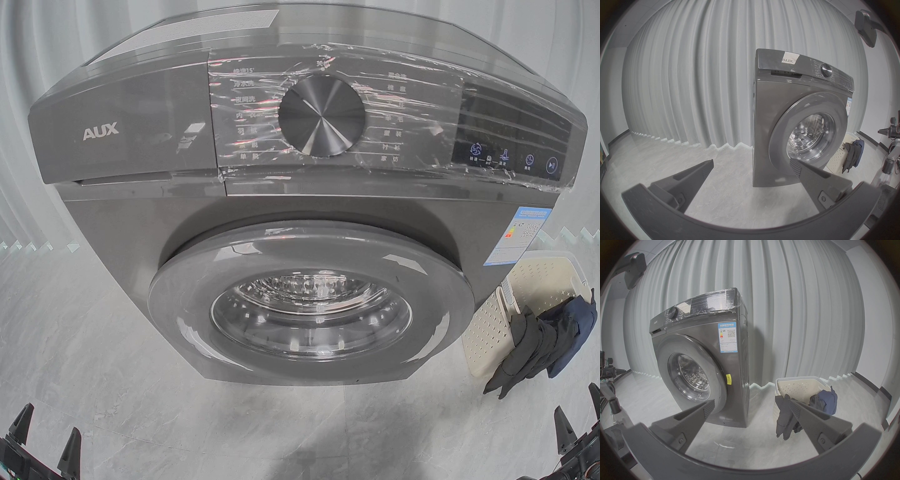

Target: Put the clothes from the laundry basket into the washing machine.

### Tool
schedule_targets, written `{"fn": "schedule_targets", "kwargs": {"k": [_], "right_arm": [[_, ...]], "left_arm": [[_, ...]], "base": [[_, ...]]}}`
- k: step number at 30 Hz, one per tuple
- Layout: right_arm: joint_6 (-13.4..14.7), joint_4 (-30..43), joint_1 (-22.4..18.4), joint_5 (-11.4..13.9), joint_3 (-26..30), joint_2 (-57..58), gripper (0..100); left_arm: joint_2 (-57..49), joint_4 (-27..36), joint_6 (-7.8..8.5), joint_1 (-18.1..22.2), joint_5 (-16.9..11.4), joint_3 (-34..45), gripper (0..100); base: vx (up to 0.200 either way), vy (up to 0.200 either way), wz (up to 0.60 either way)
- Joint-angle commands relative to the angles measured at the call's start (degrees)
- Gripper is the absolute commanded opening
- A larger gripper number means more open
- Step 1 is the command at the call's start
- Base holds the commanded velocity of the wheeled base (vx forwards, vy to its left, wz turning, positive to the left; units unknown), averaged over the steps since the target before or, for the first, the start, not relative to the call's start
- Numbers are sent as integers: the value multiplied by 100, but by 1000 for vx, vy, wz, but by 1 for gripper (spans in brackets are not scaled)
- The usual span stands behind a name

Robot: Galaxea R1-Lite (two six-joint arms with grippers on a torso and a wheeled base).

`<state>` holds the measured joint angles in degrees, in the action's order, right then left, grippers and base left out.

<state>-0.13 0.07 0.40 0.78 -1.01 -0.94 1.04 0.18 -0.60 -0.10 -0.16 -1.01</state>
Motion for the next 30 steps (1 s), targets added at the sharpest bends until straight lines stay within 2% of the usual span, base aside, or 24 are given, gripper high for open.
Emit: {"fn": "schedule_targets", "kwargs": {"k": [1,12,14,16,18,21,22,23,25,27,28,30], "right_arm": [[-4,1,4,1,92,94,100],[13,-130,-5,10,40,94,100],[13,-429,4,27,-347,94,100],[5,-359,13,80,-787,85,100],[-13,1,30,344,-954,-73,100],[-39,283,48,994,-874,-539,100],[-48,283,48,1047,-857,-592,100],[-57,256,48,1258,-795,-891,100],[-136,151,48,1442,-804,-1348,100],[-206,72,56,1513,-804,-1541,100],[-408,-157,74,1741,-822,-2007,100],[-532,-385,118,1979,-848,-2481,100]], "left_arm": [[-86,-1,7,10,7,92,100],[-86,8,-2,1,-2,92,100],[-86,8,-2,1,-2,92,100],[-86,8,7,1,-2,92,100],[-86,8,7,1,-2,92,100],[-86,8,-2,1,-2,92,100],[-86,8,-2,1,-2,92,100],[-86,8,-2,1,-2,92,100],[-86,8,-2,1,-2,92,100],[-86,-1,-2,10,-2,92,100],[-86,8,-2,1,-2,92,100],[-86,8,-2,1,-2,92,100]], "base": [[0,0,0],[0,0,0],[0,0,0],[0,0,0],[0,0,0],[0,0,0],[0,0,0],[0,0,0],[0,0,0],[0,0,0],[0,0,0],[0,0,0]]}}
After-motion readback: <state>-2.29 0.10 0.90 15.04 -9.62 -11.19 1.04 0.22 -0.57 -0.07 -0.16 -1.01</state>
